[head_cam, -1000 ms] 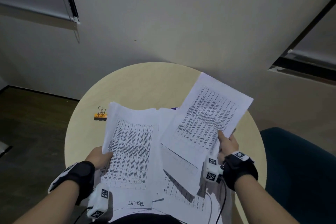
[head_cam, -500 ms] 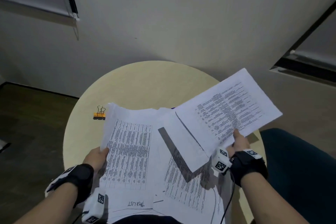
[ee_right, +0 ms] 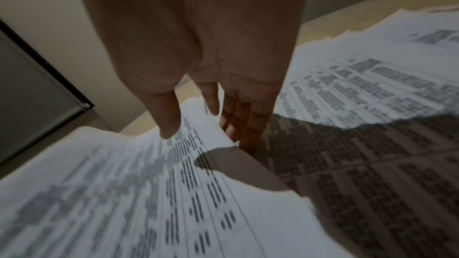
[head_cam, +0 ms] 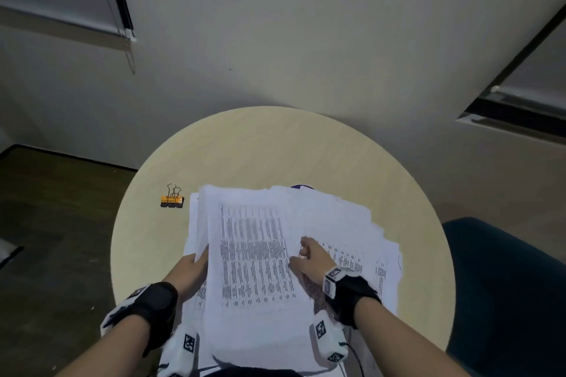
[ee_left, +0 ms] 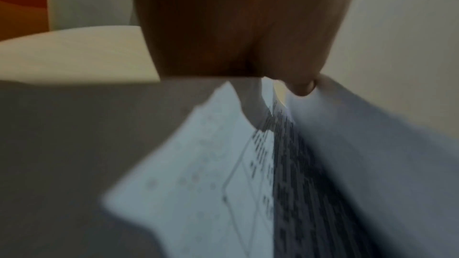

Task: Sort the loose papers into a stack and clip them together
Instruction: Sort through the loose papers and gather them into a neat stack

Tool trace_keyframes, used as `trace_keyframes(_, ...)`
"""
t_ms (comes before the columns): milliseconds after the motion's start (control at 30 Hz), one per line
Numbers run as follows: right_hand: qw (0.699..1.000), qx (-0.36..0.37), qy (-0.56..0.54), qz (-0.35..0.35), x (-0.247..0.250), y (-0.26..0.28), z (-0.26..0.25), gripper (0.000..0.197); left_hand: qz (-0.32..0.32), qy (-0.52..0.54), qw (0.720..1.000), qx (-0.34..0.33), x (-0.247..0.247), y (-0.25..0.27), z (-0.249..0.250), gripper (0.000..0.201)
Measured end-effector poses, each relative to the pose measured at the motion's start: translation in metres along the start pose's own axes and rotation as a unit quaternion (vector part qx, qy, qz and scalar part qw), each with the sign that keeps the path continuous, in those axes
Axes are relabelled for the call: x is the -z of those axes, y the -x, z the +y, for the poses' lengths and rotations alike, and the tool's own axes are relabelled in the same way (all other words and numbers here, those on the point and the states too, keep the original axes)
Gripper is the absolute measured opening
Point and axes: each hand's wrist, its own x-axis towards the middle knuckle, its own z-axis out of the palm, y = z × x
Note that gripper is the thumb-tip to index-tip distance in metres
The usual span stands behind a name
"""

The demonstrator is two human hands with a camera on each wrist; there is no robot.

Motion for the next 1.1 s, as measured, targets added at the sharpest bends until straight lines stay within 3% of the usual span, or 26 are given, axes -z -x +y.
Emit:
trace_keyframes(67,0.998,0.013,0.048,-0.028,-0.006,-0.001,-0.006,0.014,0.010,-0.021,1.000,0.007,-0.002,0.000,0.001,0.079)
trace_keyframes(133,0.996,0.014,0.076,-0.036,-0.010,-0.005,-0.007,0.034,0.016,-0.008,1.000,0.014,-0.004,-0.007,0.001,0.090)
trace_keyframes(233,0.996,0.007,0.083,-0.044,-0.005,-0.002,-0.004,0.026,-0.021,0.171,0.985,0.029,-0.003,-0.008,0.001,0.086)
trace_keyframes(267,0.996,0.007,0.079,-0.047,-0.005,-0.003,0.001,0.029,-0.041,0.168,0.985,0.024,-0.002,-0.006,0.002,0.082)
trace_keyframes(333,0.996,-0.013,0.079,-0.046,-0.001,-0.002,0.005,0.058,-0.061,0.071,0.996,-0.001,0.002,-0.006,0.003,0.053)
trace_keyframes(367,0.996,-0.017,0.074,-0.043,0.000,0.000,0.007,0.060,-0.056,0.016,0.998,-0.022,0.003,-0.006,0.005,0.034)
trace_keyframes(433,0.997,-0.016,0.072,-0.032,0.005,0.006,0.004,0.046,-0.035,-0.034,0.996,-0.069,0.004,-0.002,0.019,0.015)
trace_keyframes(500,1.000,-0.001,-0.008,0.007,0.017,0.009,-0.003,0.027,-0.024,-0.023,0.992,-0.118,0.006,0.006,0.043,0.009)
trace_keyframes(567,0.985,0.027,-0.137,0.098,0.032,0.010,-0.012,0.044,-0.022,-0.018,0.983,-0.182,0.007,0.016,0.070,0.014)
trace_keyframes(633,0.944,0.062,-0.283,0.158,0.049,0.019,-0.032,0.067,-0.015,0.004,0.969,-0.248,0.008,0.027,0.096,0.014)
trace_keyframes(667,0.916,0.094,-0.354,0.166,0.058,0.026,-0.044,0.069,-0.008,0.023,0.960,-0.278,0.008,0.034,0.108,0.011)
trace_keyframes(733,0.883,0.168,-0.394,0.190,0.079,0.043,-0.070,0.052,0.006,0.068,0.943,-0.327,0.008,0.043,0.129,0.007)
trace_keyframes(867,0.857,0.285,-0.343,0.260,0.105,0.068,-0.106,0.016,0.061,0.125,0.906,-0.400,0.005,0.056,0.155,0.020)
trace_keyframes(967,0.857,0.303,-0.312,0.276,0.104,0.074,-0.111,0.003,0.073,0.166,0.898,-0.400,0.000,0.057,0.154,0.033)
trace_keyframes(1100,0.871,0.283,-0.315,0.250,0.085,0.070,-0.094,0.010,0.068,0.188,0.914,-0.354,-0.006,0.049,0.132,0.031)
